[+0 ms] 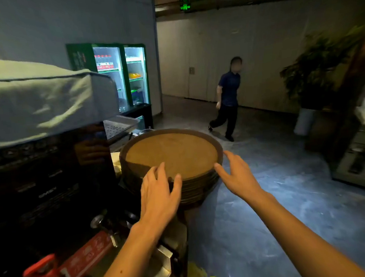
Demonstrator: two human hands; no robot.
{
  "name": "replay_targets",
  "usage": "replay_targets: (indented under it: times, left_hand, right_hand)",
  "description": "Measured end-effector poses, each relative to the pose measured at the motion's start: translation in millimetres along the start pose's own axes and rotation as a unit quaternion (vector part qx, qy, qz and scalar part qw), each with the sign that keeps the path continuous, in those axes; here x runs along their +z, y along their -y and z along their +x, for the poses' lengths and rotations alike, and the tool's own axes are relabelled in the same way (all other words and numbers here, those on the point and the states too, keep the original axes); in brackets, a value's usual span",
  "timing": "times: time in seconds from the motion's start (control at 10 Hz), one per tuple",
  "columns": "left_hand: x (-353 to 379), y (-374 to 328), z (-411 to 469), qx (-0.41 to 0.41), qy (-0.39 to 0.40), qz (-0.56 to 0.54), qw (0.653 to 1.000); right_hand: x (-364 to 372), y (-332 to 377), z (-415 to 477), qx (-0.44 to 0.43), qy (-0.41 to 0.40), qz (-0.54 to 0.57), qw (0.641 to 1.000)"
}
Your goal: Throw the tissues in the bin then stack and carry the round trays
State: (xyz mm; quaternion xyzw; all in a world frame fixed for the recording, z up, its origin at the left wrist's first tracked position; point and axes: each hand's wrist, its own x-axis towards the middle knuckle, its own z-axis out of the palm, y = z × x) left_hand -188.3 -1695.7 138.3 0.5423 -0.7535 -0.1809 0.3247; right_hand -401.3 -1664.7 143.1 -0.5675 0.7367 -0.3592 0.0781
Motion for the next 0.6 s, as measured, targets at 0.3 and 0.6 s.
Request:
replay_targets:
  times: [0.3,0.6]
  left_hand:
    - [-73,-34,-74,0.129,0.004,-0.049,0.99]
    - [-158,-46,-179,0.27,-0.07,0.0,0.96]
  right_hand:
    - [-52,78,-128,-0.03,-0.088,-0.065,0.994]
    - [-93,156,-260,-0.101,-0.165,-0.103,0.976]
